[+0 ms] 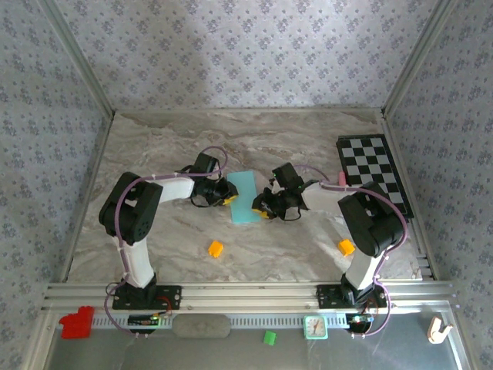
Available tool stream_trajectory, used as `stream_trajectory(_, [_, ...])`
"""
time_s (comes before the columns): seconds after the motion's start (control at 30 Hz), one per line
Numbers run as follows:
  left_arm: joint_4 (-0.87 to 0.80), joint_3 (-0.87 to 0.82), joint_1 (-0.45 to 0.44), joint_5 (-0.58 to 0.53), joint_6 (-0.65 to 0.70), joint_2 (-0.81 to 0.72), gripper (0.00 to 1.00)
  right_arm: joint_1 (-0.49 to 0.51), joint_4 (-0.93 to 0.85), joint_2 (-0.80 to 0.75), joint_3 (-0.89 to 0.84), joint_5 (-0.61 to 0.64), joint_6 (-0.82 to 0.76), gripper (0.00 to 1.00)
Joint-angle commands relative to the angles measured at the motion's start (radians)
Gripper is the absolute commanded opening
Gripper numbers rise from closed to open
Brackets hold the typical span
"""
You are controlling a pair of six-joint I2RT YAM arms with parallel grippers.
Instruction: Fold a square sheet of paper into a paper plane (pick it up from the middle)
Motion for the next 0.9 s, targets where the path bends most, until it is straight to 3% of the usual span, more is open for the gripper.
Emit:
stream_trajectory(0.0, [-0.032,0.017,0.003,0.012,0.027,-0.010,0.25,-0.006,-0.043,-0.008,-0.005,0.005,0.014,0.24])
stream_trajectory(0.53, [0.025,0.040,0.009,0.043,0.030,-0.066,0.27,-0.016,-0.090,-0.009,0.003,0.005,-0.008,0.03])
stream_trajectory(0.87, [0.022,0.071,0.012,0.046,0.013,0.029,0.27,-0.036,-0.179,-0.025,0.035,0.026,-0.074,0.02])
